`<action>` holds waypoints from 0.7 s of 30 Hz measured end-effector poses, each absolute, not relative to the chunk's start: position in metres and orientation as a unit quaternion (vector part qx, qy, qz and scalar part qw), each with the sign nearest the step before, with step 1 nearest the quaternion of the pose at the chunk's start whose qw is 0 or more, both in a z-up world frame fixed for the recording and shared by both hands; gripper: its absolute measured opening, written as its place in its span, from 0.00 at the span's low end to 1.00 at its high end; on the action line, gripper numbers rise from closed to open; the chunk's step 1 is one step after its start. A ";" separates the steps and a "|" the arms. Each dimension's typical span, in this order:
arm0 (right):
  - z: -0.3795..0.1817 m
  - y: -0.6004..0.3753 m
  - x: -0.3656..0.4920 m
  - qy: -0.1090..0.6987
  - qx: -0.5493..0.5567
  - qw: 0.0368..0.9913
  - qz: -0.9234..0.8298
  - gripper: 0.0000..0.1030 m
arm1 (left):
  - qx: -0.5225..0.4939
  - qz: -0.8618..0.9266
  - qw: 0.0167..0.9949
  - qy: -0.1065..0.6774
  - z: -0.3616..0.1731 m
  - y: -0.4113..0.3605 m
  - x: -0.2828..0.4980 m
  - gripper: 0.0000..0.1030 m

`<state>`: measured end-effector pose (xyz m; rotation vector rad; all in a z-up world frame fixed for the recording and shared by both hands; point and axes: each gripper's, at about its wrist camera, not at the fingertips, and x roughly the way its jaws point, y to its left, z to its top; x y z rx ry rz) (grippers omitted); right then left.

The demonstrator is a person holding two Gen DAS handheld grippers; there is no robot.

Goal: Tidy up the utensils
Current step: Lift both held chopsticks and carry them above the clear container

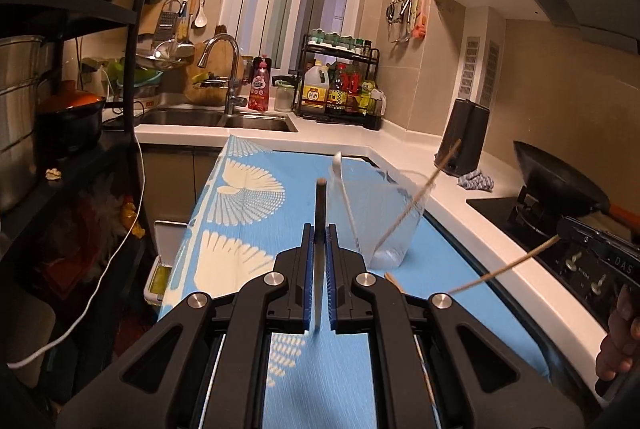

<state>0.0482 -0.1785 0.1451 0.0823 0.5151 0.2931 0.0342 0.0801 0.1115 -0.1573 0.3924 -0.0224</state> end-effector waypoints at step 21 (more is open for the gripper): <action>0.218 -0.143 0.120 0.273 0.040 0.942 0.193 0.06 | -0.094 -0.048 0.959 0.264 0.172 0.086 0.103 0.06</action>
